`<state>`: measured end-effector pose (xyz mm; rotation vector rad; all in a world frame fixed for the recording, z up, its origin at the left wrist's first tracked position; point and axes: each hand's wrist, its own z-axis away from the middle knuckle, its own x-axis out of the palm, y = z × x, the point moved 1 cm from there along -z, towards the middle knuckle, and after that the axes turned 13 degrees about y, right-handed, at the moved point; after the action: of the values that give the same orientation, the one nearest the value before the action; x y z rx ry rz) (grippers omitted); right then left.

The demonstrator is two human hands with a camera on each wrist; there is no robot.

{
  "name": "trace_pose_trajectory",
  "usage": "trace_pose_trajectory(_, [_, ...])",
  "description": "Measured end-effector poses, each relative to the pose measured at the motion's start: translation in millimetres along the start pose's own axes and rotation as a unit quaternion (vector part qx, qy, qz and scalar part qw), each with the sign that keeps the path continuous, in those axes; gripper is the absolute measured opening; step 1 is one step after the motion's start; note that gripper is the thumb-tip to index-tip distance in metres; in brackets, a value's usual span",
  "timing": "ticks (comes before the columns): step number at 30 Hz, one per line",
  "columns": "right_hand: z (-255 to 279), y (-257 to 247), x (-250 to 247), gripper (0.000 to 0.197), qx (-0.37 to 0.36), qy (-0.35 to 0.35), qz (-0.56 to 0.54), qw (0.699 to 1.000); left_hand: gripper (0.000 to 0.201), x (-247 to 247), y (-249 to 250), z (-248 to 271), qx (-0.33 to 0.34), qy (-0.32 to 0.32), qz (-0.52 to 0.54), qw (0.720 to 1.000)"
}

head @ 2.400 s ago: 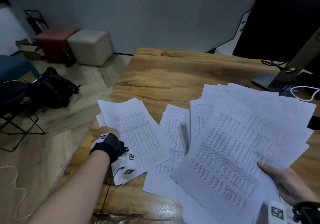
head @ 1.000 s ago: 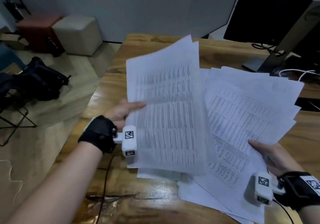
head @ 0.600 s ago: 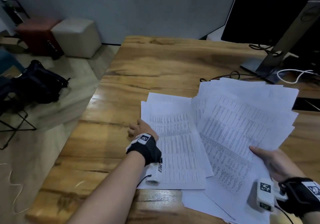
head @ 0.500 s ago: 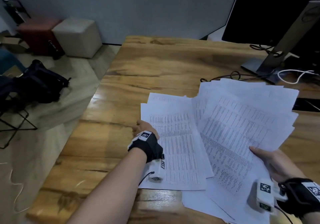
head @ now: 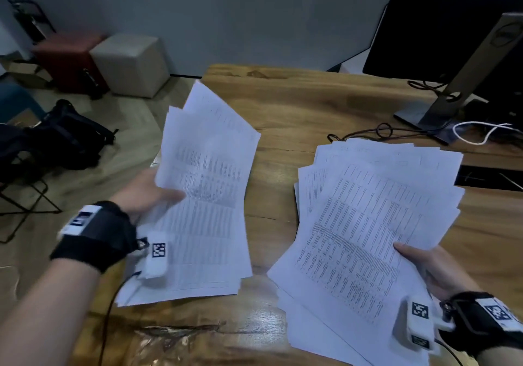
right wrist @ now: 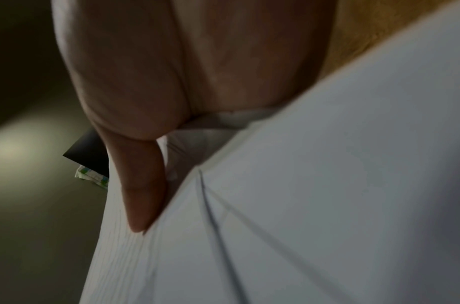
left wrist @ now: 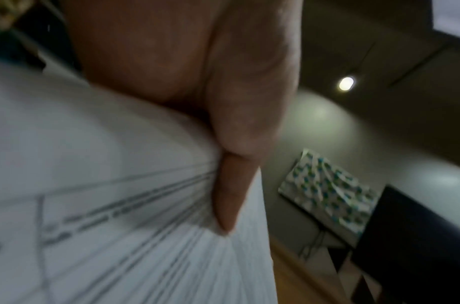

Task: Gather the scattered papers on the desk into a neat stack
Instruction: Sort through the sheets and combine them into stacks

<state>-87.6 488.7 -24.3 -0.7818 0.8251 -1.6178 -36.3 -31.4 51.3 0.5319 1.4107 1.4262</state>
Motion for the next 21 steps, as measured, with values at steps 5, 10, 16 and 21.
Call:
trace_pose_trajectory(5, [2, 3, 39, 0.03, 0.017, -0.024, -0.005, 1.0, 0.094, -4, 54, 26, 0.015, -0.125, 0.146, 0.981])
trace_pose_trajectory(10, [-3, 22, 85, 0.032, 0.056, -0.044, 0.012, 0.997, 0.089, 63, 41, 35, -0.075, -0.196, 0.282, 0.936])
trace_pose_trajectory(16, [4, 38, 112, 0.008, 0.078, -0.046, 0.105, 0.99, 0.049, 131, -47, 26, -0.208, -0.156, 0.099, 0.96])
trace_pose_trajectory(21, [-6, 42, 111, 0.042, 0.115, -0.04, 0.015, 0.992, 0.041, 150, -83, 20, -0.139, -0.015, -0.033, 0.99])
